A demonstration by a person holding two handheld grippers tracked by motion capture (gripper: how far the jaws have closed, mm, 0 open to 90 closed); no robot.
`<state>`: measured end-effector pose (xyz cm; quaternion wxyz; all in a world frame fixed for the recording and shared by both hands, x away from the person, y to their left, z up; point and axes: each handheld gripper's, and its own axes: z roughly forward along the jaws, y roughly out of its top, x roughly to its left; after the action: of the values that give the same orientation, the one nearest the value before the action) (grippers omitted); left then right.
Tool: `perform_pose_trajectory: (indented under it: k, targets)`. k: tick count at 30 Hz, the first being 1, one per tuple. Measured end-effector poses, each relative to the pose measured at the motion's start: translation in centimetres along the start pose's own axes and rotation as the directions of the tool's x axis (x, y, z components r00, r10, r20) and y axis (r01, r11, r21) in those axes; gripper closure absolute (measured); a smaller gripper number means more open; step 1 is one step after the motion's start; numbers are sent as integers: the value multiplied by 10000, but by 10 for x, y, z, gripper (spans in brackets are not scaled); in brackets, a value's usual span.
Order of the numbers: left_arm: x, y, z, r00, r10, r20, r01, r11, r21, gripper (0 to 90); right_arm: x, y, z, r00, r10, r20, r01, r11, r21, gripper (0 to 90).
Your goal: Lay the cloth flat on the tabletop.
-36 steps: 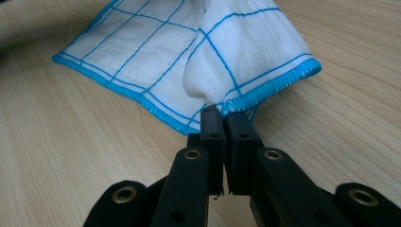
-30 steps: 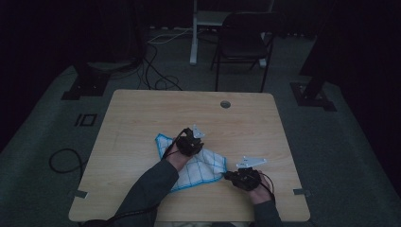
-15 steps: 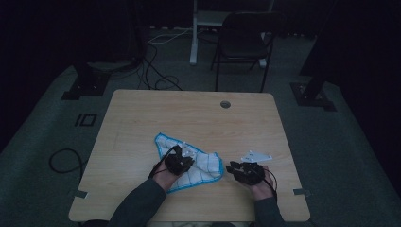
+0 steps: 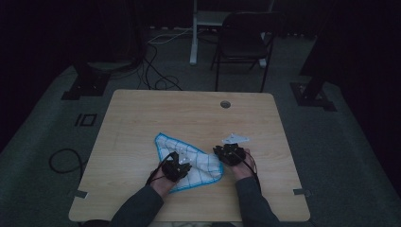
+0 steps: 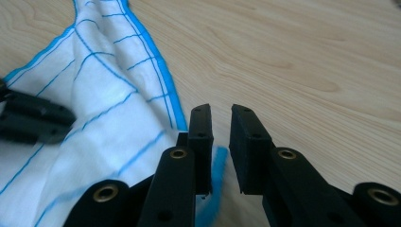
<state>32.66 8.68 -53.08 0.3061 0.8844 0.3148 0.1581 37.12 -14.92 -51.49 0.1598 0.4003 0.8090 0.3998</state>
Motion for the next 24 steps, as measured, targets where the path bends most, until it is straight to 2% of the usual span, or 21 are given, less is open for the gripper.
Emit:
perform_pose_trajectory:
  k: [4,9,14,15,19,24]
  targets:
    - [-1,-3,-2,10000,-10,25,10,10000,-55,835,8,7,18,9996,-222,-144,225,9995,222,794]
    - [-2,-7,-5,10000,30,-6,-30,10000,-49,835,18,15,38,9967,-757,-298,776,9946,692,794]
    - [-1,-12,-9,10000,3,75,-2,10000,-75,834,22,16,53,9893,-1452,-132,1457,9805,1316,773]
    - [-1,-13,-10,9999,36,98,-36,10000,-85,834,21,16,53,9905,-1363,-198,1377,9813,1342,772]
    - [0,-19,-15,9999,29,141,-28,9999,-111,833,13,16,52,9882,-1519,215,1474,9788,1422,785]
    - [2,-26,-20,9996,-7,272,11,9999,-141,832,-7,16,50,9917,-1172,533,1088,9842,1394,797]
